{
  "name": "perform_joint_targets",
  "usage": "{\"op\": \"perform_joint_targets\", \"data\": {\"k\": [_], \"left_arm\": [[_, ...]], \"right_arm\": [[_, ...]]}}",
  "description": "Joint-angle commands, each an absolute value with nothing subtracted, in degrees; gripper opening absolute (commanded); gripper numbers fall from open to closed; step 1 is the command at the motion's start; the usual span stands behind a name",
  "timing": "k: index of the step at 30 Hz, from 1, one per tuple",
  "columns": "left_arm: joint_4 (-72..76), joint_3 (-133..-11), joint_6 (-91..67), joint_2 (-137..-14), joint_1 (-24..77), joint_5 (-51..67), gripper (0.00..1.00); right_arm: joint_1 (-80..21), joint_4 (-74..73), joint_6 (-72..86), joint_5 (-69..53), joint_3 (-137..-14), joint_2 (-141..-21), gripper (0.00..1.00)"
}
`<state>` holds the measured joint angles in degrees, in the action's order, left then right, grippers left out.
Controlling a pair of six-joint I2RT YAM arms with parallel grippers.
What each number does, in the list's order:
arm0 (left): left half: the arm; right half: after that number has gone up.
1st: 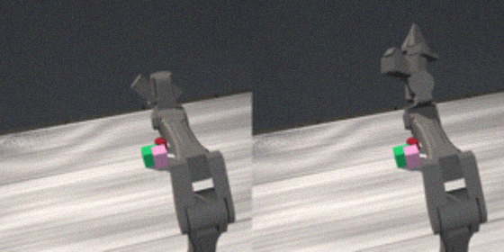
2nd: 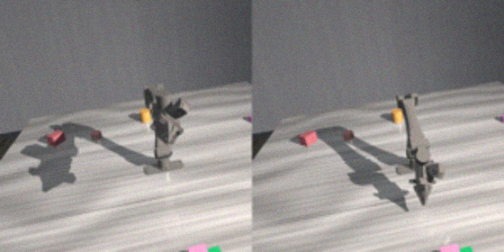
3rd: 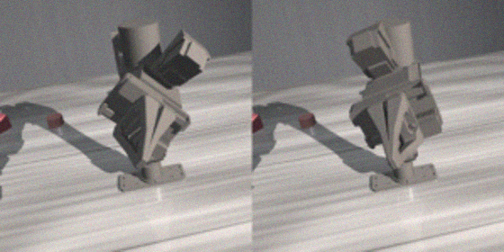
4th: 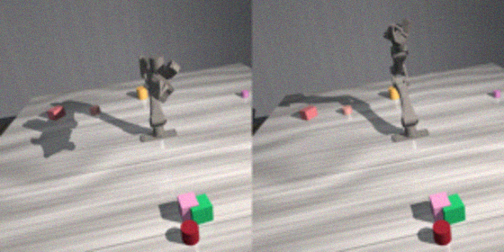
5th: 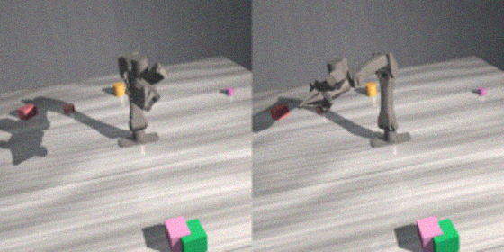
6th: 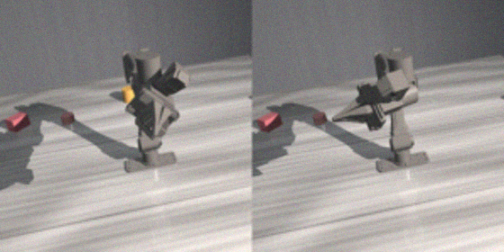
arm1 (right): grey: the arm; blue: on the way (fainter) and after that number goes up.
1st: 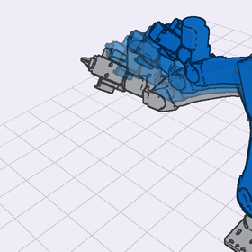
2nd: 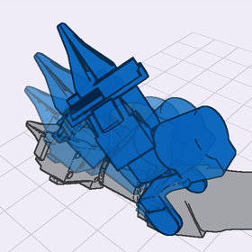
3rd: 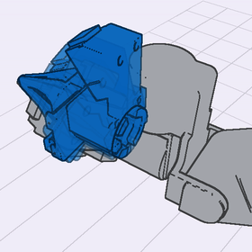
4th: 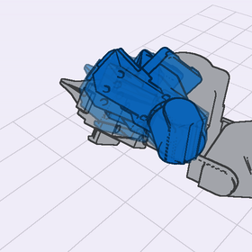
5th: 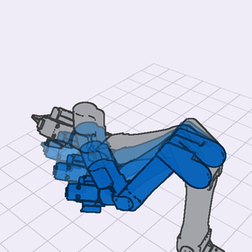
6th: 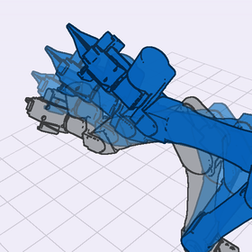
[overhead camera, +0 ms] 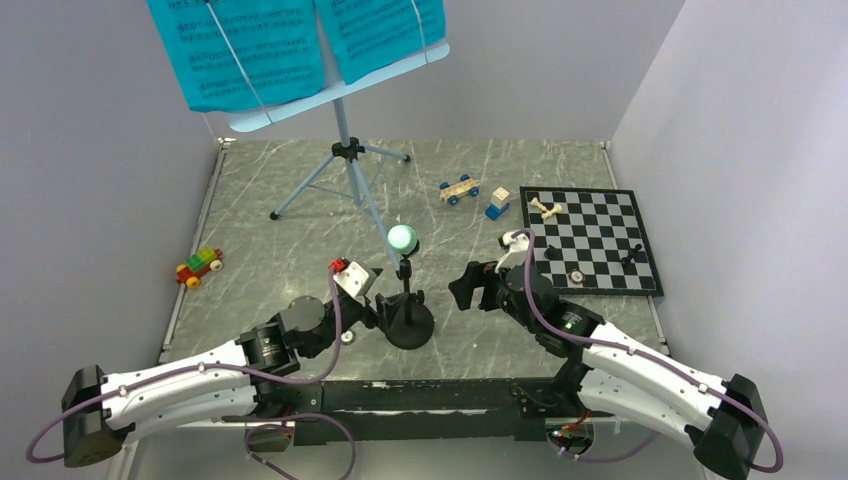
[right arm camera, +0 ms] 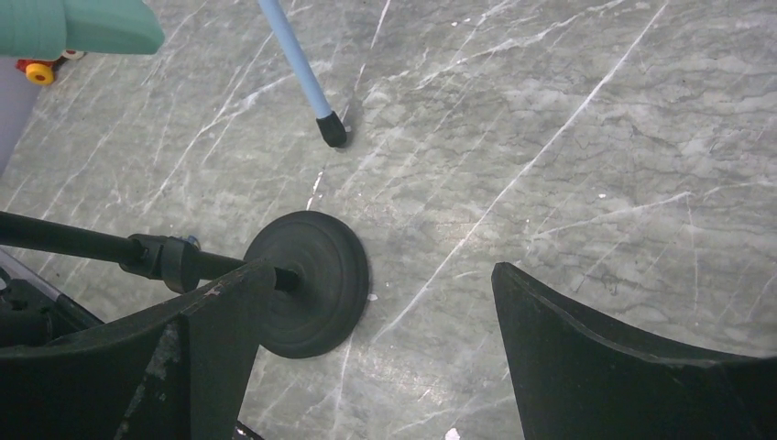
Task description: Pack up the instrument practice props
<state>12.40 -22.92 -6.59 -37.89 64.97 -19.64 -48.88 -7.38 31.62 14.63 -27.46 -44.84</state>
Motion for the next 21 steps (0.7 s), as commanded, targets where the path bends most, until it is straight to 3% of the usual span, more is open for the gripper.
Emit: {"op": "perform_joint_targets", "data": {"k": [1, 14, 18, 21], "left_arm": [[21.3, -23.6, -5.4, -40.8, 65.3, -23.8, 0.73], [27.3, -25.9, -5.0, -48.9, 65.4, -20.9, 0.63], [26.0, -27.5, -3.9, -50.0, 65.4, -20.0, 0.44], [25.6, -27.7, -3.5, -49.8, 65.4, -20.1, 0.38]], "right_arm": [[-48.7, -8.0, 30.9, 15.2, -29.3, -43.0, 0.94], [-48.6, -8.2, 29.7, 14.5, -29.5, -43.0, 0.94], [-48.5, -7.1, 28.4, 11.5, -29.6, -43.7, 0.93], [-48.5, -6.5, 27.7, 9.2, -29.7, -44.1, 0.93]]}}
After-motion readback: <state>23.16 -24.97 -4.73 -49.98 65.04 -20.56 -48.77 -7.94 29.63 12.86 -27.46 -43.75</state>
